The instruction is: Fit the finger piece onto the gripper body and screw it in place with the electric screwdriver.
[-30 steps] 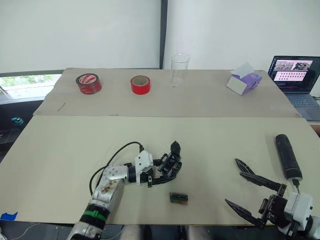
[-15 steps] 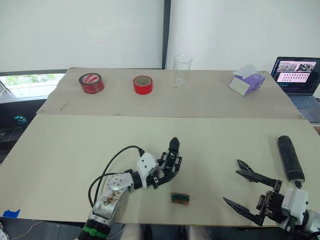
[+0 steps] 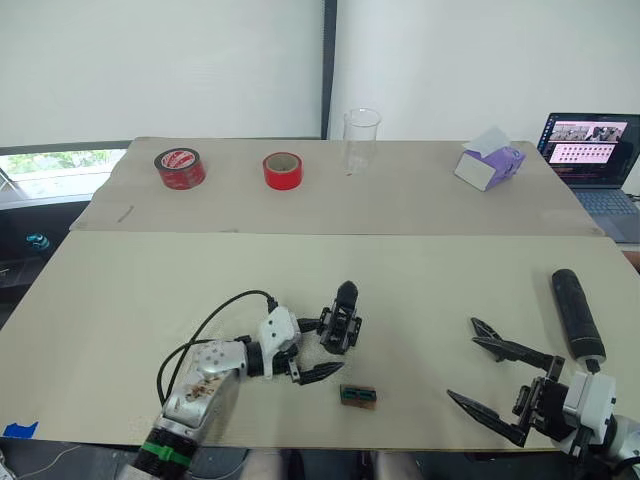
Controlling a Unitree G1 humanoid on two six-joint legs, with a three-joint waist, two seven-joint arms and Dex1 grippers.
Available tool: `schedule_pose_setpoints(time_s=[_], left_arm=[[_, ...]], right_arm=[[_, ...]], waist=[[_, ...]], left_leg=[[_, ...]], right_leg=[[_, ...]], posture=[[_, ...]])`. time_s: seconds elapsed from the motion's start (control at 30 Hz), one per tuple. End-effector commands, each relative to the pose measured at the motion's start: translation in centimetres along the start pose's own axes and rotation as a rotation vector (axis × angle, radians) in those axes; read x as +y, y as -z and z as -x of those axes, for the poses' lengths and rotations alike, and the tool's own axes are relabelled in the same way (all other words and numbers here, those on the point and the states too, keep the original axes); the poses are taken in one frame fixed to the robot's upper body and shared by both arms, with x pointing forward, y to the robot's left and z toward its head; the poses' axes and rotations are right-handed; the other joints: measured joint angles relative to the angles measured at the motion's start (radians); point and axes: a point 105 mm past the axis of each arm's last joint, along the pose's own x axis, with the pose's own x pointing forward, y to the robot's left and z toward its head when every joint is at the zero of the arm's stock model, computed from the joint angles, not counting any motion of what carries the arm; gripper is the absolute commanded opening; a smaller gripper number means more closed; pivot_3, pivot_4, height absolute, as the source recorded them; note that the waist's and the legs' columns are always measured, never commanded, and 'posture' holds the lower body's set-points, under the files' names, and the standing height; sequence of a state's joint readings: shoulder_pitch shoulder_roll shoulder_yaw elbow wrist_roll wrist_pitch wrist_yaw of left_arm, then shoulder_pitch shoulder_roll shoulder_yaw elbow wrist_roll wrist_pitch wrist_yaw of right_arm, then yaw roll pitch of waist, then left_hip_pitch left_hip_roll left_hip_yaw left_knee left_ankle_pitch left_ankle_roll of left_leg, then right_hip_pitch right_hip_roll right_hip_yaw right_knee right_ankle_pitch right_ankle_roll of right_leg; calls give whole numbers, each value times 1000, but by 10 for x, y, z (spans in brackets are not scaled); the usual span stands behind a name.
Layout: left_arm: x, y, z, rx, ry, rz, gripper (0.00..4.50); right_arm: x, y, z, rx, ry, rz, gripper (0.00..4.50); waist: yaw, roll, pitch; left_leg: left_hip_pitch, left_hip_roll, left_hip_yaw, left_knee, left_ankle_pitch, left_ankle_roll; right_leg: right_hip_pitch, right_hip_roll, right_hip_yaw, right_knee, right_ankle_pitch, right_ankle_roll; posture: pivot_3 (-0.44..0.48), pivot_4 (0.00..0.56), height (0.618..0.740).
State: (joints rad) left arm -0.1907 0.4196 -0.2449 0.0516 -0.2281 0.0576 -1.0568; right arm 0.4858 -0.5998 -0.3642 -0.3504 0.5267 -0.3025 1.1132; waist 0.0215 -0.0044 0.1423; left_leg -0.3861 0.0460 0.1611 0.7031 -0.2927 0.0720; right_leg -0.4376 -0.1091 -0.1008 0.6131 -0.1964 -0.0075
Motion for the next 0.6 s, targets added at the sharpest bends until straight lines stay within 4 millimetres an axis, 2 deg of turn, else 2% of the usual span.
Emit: schedule_pose_setpoints(time_s=[0.03, 0.17, 0.33, 0.6], left_arm=[[9, 6, 2, 38, 103, -48, 4460], [17, 3, -8, 50, 183, -83, 4460], [9, 1, -25, 40, 283, -91, 4460], [9, -2, -39, 9, 317, -96, 4460]], right_arm=[[-4, -5, 1, -16, 3, 21, 4500], [-5, -7, 0, -14, 8, 22, 4500], [-1, -8, 3, -5, 18, 15, 4500], [5, -9, 7, 11, 28, 6, 4500]], waist=[[1, 0, 0], [5, 0, 0], [13, 0, 0], [23, 0, 0]], left_leg=[[0, 0, 0, 0, 0, 0], [-1, -1, 0, 0, 1, 3], [-1, -1, 0, 0, 1, 3], [-1, -2, 0, 1, 1, 5]], right_leg=[[0, 0, 0, 0, 0, 0], [1, 0, 0, 0, 0, 0], [1, -1, 0, -1, 3, 5], [2, -3, 0, -2, 2, 4]], posture=[[0, 150, 740], [0, 150, 740], [0, 150, 740], [0, 150, 740]])
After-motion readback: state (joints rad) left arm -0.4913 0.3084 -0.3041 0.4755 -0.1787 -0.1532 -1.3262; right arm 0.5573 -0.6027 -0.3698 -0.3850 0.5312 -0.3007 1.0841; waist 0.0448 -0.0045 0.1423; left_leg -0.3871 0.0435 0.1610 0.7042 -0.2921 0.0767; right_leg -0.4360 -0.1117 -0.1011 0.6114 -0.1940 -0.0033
